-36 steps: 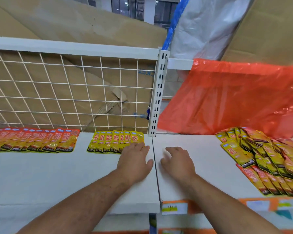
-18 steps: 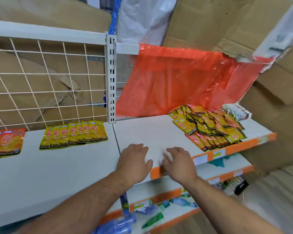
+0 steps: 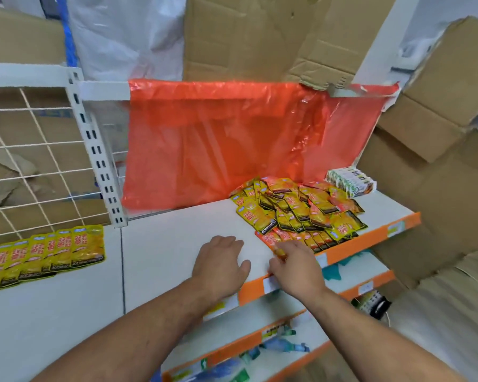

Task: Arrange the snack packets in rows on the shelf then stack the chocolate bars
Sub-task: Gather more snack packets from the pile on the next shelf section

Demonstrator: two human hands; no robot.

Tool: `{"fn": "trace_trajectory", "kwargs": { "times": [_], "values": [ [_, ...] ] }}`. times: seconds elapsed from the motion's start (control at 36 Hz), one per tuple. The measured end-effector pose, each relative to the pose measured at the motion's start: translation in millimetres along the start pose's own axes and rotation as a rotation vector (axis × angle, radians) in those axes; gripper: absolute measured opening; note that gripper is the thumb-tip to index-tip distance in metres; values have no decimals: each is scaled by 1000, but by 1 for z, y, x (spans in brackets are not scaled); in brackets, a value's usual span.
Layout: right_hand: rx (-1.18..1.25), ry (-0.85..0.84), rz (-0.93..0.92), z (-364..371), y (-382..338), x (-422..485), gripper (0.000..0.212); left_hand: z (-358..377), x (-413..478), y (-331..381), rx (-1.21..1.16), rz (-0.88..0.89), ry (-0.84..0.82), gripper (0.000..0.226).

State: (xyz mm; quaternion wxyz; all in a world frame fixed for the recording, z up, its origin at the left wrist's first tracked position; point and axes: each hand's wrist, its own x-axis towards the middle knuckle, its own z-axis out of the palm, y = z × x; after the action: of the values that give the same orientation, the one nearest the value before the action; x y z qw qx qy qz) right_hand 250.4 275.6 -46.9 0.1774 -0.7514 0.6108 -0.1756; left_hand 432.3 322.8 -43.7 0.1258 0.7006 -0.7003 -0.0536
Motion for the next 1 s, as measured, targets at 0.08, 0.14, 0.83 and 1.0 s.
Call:
{"fn": "trace_trajectory", "kwargs": {
  "times": [0.08,0.14,0.83,1.0],
  "values": [
    [8,38,-22,-17,21,27,42,5,29,24,-7,-23,7,55],
    [4,60,-28,-29,36,45,41,9,49,41,-49,-67,13,48],
    [5,-271,-166,-36,96,112,53,53,166,109,-937,-732,5,3],
    [147,-260,-206,-38,92,117,32,34,160,119,-1017,-772,-78,13]
  ]
}}
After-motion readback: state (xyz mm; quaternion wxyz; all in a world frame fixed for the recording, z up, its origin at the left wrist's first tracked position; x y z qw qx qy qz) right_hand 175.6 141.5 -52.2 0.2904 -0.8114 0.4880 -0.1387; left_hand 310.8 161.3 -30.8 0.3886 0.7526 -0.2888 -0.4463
